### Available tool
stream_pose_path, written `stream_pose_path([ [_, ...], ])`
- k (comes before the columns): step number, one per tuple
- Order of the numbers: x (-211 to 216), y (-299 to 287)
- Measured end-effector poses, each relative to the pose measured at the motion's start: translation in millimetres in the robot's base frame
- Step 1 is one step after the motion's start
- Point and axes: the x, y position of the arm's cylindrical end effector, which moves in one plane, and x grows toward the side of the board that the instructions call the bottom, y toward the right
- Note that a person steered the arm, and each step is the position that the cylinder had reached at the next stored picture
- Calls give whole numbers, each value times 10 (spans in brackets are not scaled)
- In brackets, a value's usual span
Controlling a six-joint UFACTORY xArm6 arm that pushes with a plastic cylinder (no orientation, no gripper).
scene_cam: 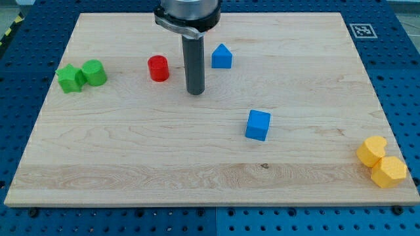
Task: Move the red circle towards bottom left of the red star
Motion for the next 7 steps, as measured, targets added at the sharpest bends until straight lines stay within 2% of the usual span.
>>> stream_pose_path([
  [4,95,-495],
  [7,-219,-772],
])
